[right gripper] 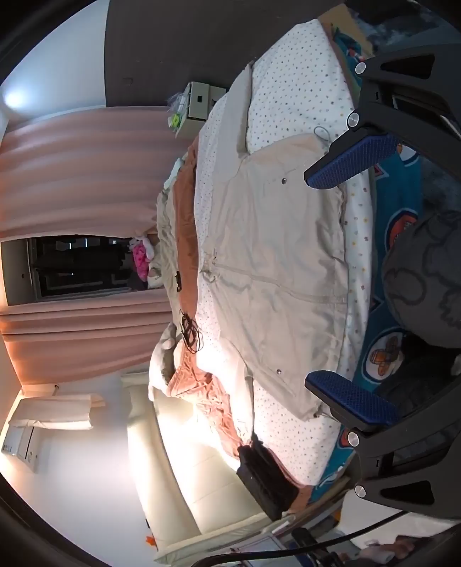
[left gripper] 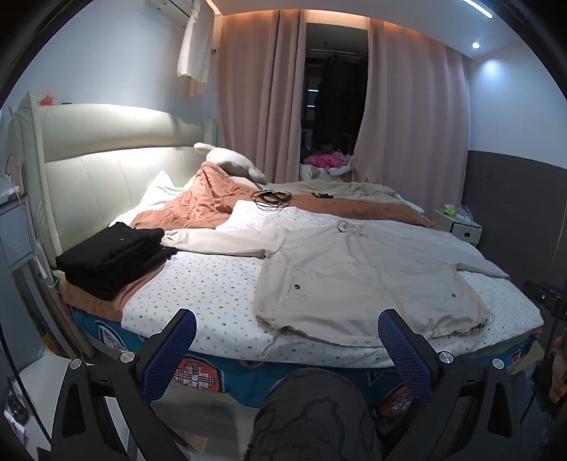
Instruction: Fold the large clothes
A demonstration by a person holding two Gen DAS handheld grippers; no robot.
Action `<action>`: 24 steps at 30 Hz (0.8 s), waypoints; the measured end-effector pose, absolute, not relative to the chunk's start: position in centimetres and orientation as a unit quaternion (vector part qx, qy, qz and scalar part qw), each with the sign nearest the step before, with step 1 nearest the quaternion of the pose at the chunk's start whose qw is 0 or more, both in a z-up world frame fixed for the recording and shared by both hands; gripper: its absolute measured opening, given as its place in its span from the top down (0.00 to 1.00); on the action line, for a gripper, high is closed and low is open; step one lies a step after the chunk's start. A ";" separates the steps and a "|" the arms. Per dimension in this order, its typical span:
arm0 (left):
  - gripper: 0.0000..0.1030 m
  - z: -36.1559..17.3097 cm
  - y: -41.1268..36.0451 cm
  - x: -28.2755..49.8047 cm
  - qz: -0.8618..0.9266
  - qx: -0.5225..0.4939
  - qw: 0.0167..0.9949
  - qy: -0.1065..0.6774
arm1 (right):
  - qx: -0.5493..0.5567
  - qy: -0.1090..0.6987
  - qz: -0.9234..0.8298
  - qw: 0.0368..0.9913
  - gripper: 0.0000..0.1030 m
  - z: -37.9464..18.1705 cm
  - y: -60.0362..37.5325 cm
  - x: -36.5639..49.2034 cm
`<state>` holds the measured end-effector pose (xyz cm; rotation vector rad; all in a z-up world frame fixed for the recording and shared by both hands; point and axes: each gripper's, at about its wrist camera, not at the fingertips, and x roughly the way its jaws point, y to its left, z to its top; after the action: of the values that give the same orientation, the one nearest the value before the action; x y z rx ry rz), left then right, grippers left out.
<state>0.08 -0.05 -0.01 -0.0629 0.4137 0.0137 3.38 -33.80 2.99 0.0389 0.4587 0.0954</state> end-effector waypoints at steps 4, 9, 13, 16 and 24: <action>0.00 -0.1 0.0 0.1 0.012 -0.025 0.977 0.210 | 0.041 0.230 0.055 0.971 0.00 2.4 -34.0 3.5; 0.00 0.5 -0.7 0.4 0.005 -0.031 0.977 0.210 | 0.039 0.227 0.054 0.972 0.00 3.0 -34.0 2.8; 0.00 0.2 -1.0 0.1 0.008 -0.032 0.977 0.209 | 0.031 0.232 0.047 0.971 0.00 2.9 -33.9 2.8; 0.00 0.4 -0.6 -0.5 0.005 -0.035 0.978 0.208 | 0.036 0.233 0.046 0.971 0.00 2.8 -34.3 2.9; 0.01 0.2 0.1 -0.8 0.007 -0.032 0.978 0.205 | 0.037 0.237 0.052 0.969 0.00 2.9 -34.1 3.1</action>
<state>-0.76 0.09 0.16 -0.0647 0.4128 0.0133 3.15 -34.08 2.94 0.0756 0.4791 0.1043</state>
